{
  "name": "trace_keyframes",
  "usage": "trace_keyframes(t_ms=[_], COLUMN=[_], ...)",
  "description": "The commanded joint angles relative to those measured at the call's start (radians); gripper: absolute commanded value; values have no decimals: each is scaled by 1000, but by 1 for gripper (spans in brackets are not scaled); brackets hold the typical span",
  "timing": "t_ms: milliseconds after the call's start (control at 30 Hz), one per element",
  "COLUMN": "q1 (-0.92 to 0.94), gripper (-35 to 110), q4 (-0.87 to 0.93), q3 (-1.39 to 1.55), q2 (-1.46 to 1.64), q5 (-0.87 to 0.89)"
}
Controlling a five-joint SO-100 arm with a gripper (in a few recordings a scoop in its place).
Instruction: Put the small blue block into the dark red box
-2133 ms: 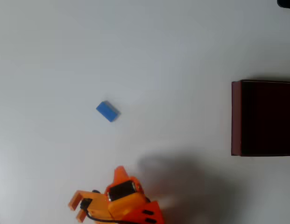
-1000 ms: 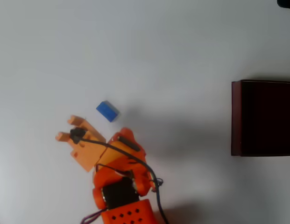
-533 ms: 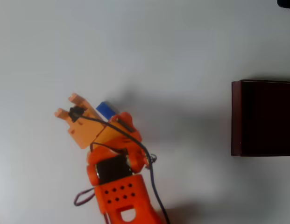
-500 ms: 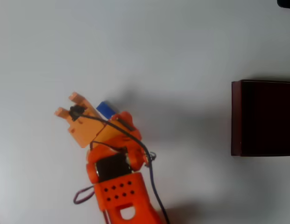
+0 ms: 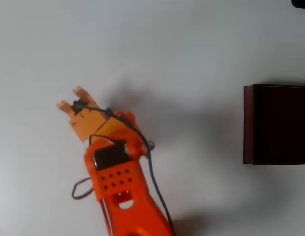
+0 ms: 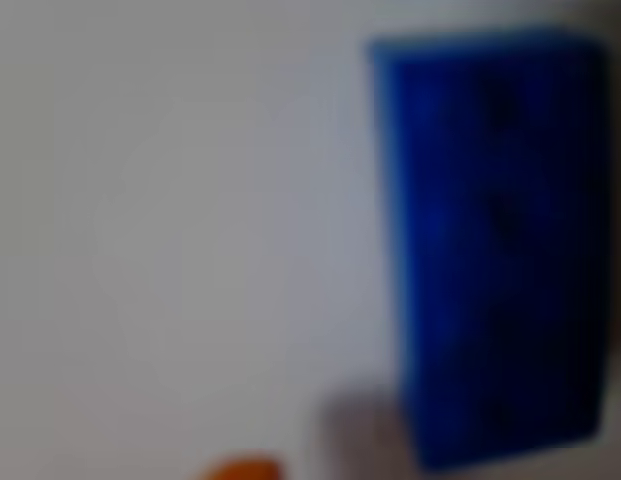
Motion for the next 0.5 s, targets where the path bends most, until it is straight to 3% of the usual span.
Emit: trace_keyframes(t_ms=[0,267,467], q1=[-26,-41,-40], gripper=[22,20,4], q4=[-8,-8,-8], q3=[-58,-83,-114], q2=[-21,-63,-109], q5=[17,34,20])
